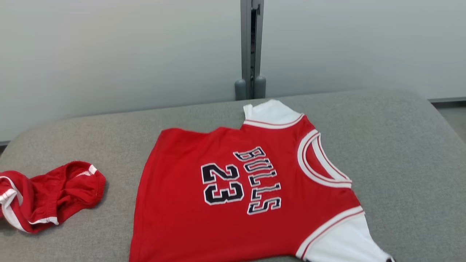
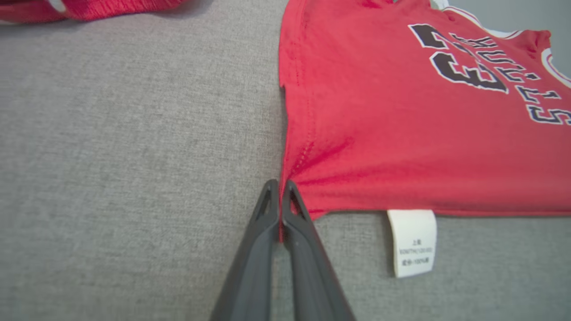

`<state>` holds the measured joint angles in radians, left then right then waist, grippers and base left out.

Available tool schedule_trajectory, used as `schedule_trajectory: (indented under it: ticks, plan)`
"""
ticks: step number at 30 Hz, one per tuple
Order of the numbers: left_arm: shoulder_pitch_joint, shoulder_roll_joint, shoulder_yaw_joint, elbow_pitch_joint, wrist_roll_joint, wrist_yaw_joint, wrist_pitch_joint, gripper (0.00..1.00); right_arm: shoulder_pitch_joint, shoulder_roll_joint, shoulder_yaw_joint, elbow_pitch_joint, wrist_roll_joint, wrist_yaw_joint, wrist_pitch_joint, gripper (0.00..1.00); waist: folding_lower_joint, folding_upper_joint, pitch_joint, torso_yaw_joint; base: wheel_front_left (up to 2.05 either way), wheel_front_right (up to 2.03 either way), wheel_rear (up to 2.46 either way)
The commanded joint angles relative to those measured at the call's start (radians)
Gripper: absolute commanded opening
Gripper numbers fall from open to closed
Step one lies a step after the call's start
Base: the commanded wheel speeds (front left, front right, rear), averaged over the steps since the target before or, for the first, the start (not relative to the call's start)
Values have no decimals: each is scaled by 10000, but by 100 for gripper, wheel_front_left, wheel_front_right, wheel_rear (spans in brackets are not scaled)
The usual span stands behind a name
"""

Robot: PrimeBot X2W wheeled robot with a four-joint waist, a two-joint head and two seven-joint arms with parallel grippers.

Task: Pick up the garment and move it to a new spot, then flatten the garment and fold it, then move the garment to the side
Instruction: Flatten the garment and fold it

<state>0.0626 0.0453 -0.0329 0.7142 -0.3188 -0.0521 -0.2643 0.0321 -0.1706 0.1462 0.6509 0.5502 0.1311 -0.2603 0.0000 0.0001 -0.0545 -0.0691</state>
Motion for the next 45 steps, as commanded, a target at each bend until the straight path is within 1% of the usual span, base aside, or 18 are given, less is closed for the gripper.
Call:
schedule_trajectory:
  ticks: [1,6,9,15,19,24,25,28,37,45]
  plan:
    - [169,98,91,-54,-49,53,2,0,299,-79,7,-29,96,-6,-72,0,0,-1,-225,30,0,0,0]
    - [626,98,148,-369,-181,122,1,0,993,-243,-29,-383,234,-6,-71,0,0,-1,-403,-14,0,0,0]
    - [639,98,254,-887,30,150,0,0,954,-272,-22,-746,162,-6,-71,0,0,-1,-383,-29,0,0,0]
    - [81,84,247,-1975,228,11,0,0,91,-223,-206,-1706,53,-5,-62,0,0,-1,-115,80,0,0,0]
    - [-638,80,78,-2178,294,2,0,0,-1038,-280,-94,-1781,-102,-5,-62,0,0,-1,186,178,0,0,0]
    - [-1612,79,-203,-1822,264,194,2,0,-2459,-416,167,-1296,-362,-5,-61,0,0,-1,616,355,0,0,0]
    - [-1612,79,-203,-1822,264,194,2,0,-2459,-416,167,-1296,-362,-5,-61,0,0,-1,616,355,0,0,0]
    - [-2333,76,-377,-1485,285,269,0,0,-3244,-560,261,-805,-495,-5,-62,0,0,-1,927,468,0,0,0]
    - [-4112,77,-737,-709,594,232,0,0,-5150,-725,44,591,-944,-5,-61,0,0,-1,2070,659,0,0,0]
    - [-5085,79,-852,-202,761,211,2,0,-6078,-611,78,1301,-1300,-5,-61,0,0,-1,2757,660,0,0,0]
